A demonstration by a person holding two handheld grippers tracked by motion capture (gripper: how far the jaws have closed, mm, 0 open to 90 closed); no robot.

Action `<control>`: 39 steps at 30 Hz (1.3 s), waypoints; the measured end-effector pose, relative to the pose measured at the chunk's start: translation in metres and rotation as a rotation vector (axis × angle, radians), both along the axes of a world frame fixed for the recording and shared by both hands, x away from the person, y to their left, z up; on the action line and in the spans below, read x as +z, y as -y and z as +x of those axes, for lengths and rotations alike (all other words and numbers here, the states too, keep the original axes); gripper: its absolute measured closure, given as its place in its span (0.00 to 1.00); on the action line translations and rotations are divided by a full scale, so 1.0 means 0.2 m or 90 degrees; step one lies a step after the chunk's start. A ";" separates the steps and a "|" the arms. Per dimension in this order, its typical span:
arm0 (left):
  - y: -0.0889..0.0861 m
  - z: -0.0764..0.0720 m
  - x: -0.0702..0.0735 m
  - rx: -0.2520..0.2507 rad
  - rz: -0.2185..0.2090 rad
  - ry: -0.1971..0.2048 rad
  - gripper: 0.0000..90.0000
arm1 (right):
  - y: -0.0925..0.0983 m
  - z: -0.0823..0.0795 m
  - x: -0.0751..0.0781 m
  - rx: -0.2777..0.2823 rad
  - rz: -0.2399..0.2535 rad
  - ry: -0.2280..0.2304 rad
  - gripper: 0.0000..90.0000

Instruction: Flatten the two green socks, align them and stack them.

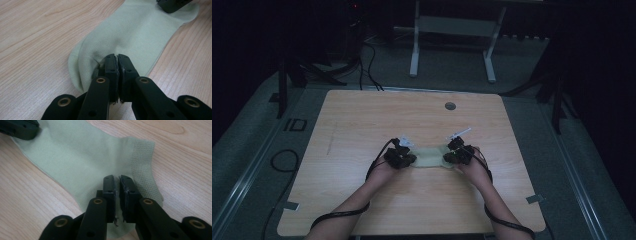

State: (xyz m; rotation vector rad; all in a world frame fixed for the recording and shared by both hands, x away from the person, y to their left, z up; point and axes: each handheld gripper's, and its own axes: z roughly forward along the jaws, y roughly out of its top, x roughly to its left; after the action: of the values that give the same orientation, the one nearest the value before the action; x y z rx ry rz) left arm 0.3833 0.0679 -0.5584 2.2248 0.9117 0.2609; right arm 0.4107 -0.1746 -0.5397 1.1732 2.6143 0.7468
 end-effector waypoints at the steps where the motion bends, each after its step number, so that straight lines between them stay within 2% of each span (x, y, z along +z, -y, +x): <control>1: 0.00 0.00 0.00 -0.002 -0.003 -0.001 0.94 | 0.00 0.00 0.01 0.001 0.001 0.001 0.89; 4: 0.00 -0.02 0.03 -0.003 -0.019 0.001 0.90 | 0.00 -0.01 0.04 0.008 0.012 0.016 0.84; 6: -0.01 -0.03 0.06 -0.010 -0.043 0.002 0.86 | 0.01 -0.02 0.07 0.013 0.025 0.027 0.74; 8: -0.01 -0.04 0.08 -0.020 -0.053 0.011 0.71 | 0.01 -0.03 0.09 0.019 0.040 0.039 0.56; 9: 0.00 -0.04 0.09 -0.025 -0.058 0.016 0.63 | 0.01 -0.03 0.10 0.020 0.047 0.047 0.51; 13: 0.00 -0.05 0.10 -0.022 -0.062 0.018 0.32 | 0.03 -0.05 0.13 0.024 0.056 0.080 0.40; 15: -0.01 -0.05 0.10 -0.007 -0.074 0.026 0.22 | 0.05 -0.04 0.14 -0.003 0.050 0.061 0.34; 16: -0.02 -0.05 0.10 -0.004 -0.071 0.020 0.14 | 0.06 -0.04 0.14 0.006 0.054 0.051 0.32; 17: -0.02 -0.05 0.10 -0.004 -0.076 0.017 0.11 | 0.07 -0.04 0.15 0.010 0.060 0.050 0.30; 19: -0.04 -0.05 0.09 0.002 -0.078 0.015 0.05 | 0.08 -0.04 0.14 0.014 0.059 0.049 0.20; 20: -0.04 -0.05 0.09 0.007 -0.076 0.020 0.02 | 0.09 -0.04 0.14 0.013 0.058 0.051 0.20; 24: -0.08 -0.06 0.08 0.022 -0.084 0.035 0.02 | 0.11 -0.05 0.13 0.016 0.047 0.061 0.16; 29: -0.11 -0.08 0.07 0.017 -0.092 0.039 0.02 | 0.14 -0.06 0.12 0.011 0.043 0.080 0.14; 32: -0.16 -0.11 0.06 0.016 -0.098 0.052 0.02 | 0.18 -0.08 0.12 -0.001 0.046 0.090 0.14; 39: -0.27 -0.16 0.05 0.030 -0.094 0.053 0.02 | 0.28 -0.11 0.12 -0.022 0.049 0.104 0.14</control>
State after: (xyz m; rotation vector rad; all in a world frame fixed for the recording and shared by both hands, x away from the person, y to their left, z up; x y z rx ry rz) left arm 0.3515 0.1218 -0.5482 2.0448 0.9092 0.2960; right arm 0.3892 -0.2302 -0.5155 1.1242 2.4458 0.9034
